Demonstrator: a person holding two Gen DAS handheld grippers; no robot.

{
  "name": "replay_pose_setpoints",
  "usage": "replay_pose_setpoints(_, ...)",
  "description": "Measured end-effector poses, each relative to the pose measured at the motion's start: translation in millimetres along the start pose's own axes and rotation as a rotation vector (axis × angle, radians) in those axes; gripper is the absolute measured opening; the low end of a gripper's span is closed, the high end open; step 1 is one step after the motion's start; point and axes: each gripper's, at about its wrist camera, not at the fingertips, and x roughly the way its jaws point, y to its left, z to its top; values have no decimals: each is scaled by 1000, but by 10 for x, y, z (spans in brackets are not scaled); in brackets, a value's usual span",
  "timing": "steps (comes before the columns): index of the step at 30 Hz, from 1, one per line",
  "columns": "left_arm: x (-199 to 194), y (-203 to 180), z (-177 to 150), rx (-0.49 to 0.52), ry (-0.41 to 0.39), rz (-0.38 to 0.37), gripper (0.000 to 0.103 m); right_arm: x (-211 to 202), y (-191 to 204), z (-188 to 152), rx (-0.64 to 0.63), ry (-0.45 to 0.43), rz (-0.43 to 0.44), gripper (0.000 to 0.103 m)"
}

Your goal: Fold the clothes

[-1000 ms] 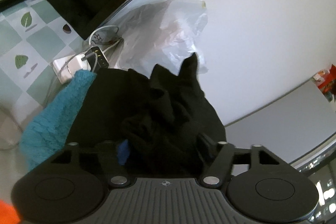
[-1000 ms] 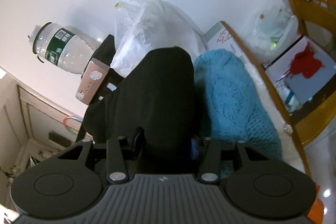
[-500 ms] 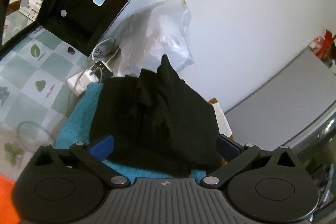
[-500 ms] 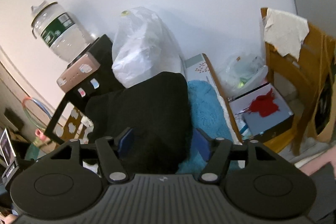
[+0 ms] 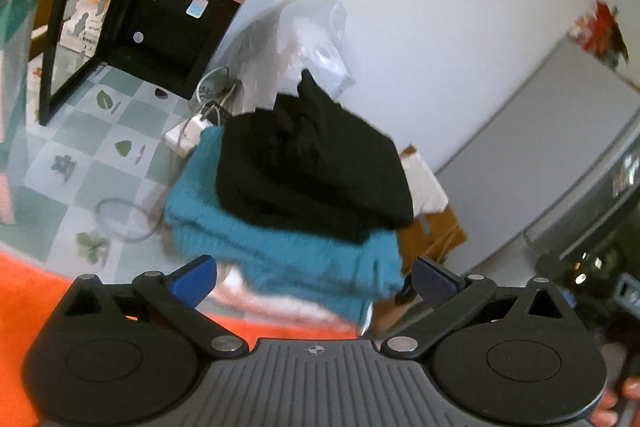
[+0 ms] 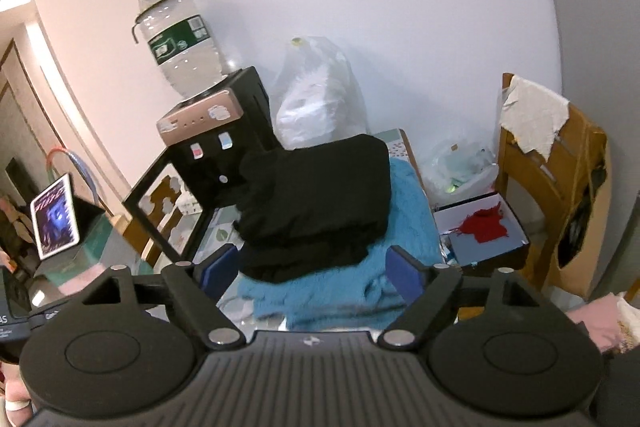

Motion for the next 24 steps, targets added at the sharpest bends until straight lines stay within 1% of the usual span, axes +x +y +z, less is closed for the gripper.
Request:
replay_pose_setpoints(3, -206, -52, -195, 61, 15, 19, 103, -291, 132, -222, -23, 2, -10, 91)
replay_pose_setpoints(7, -504, -111, -466, 119, 22, 38, 103, -641, 306, -560, -68, 5, -49, 95)
replay_pose_setpoints(9, -644, -139, -605, 156, 20, 45, 103, -804, 376, -730, -86, 2, -46, 99)
replay_pose_setpoints(12, -833, -191, -809, 217, 21, 58, 103, -1062, 504, -999, -106, -28, -40, 101)
replay_pose_setpoints(14, -940, -202, -939, 249, 29, 62, 103, -1199, 586, -1157, -119, -62, -61, 103)
replay_pose_setpoints(17, -1087, -196, -1123, 283, 44, 63, 103, -1383, 675, -1381, -132, -115, -110, 103)
replay_pose_setpoints(20, -1242, -128, -1318, 331, 54, 84, 103, -1519, 730, -1561, -160, -149, -162, 103)
replay_pose_setpoints(22, -1336, -27, -1438, 357, 62, 115, 103, -1593, 753, -1668, -176, -168, -208, 103)
replay_pose_setpoints(24, -1414, 138, -1527, 349, 87, 133, 103, -1665, 759, -1779, -185, -188, -260, 103)
